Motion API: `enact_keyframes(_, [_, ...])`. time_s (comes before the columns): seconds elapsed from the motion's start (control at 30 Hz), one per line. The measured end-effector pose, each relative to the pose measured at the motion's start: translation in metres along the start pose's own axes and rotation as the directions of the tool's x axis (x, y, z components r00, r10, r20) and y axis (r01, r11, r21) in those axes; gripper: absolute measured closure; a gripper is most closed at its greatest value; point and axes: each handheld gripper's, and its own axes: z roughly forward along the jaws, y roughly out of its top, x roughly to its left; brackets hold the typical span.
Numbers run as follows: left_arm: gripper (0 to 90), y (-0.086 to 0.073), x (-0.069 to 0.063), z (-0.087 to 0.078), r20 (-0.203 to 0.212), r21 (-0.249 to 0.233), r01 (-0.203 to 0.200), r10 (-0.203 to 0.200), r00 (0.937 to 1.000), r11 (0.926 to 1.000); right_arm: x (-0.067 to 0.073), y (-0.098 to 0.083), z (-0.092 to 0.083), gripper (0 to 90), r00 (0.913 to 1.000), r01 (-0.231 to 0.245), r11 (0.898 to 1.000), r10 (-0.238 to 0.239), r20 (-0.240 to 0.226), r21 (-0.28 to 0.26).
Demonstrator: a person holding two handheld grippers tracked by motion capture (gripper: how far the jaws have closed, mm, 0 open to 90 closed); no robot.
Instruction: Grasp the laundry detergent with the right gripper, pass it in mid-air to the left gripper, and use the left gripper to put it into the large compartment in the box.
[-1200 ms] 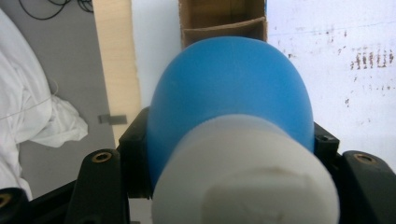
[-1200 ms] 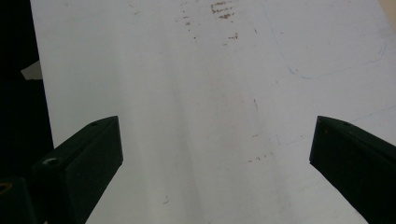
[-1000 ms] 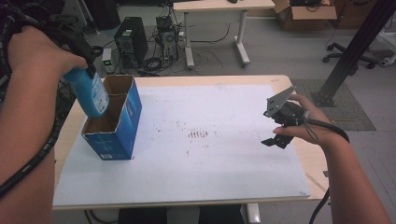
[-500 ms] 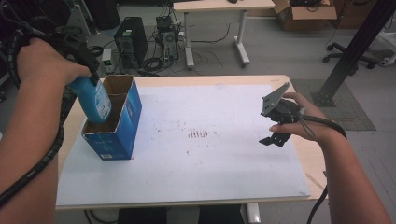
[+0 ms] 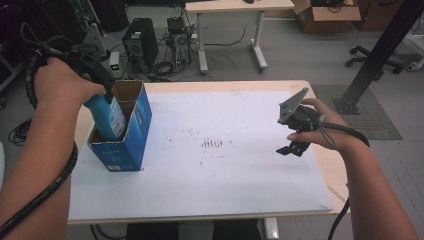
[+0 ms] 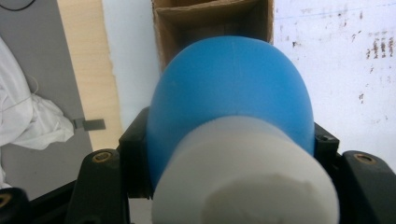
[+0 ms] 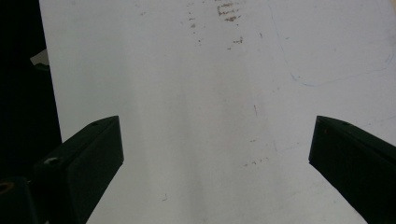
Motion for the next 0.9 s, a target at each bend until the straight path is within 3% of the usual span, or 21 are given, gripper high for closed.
enact_keyframes(0.27, [37.9, -0.001, -0.003, 0.02, -0.032, 0.003, -0.006, 0.006, 0.9995, 1.0, 0.0, 0.0, 0.002, 3.1, 1.0, 0.001, 1.0, -0.001, -0.004, -0.007])
enact_keyframes(0.5, [37.9, -0.002, -0.004, 0.043, -0.013, 0.001, -0.008, 0.008, 0.9999, 1.0, 0.001, -0.002, 0.005, 3.1, 0.9999, -0.004, 1.0, 0.004, -0.012, -0.015])
enact_keyframes(0.9, [37.9, -0.002, -0.009, 0.073, -0.04, 0.002, -0.017, 0.017, 0.9991, 0.9999, 0.0, -0.003, 0.006, 3.1, 0.9999, -0.004, 1.0, 0.004, -0.014, -0.006])
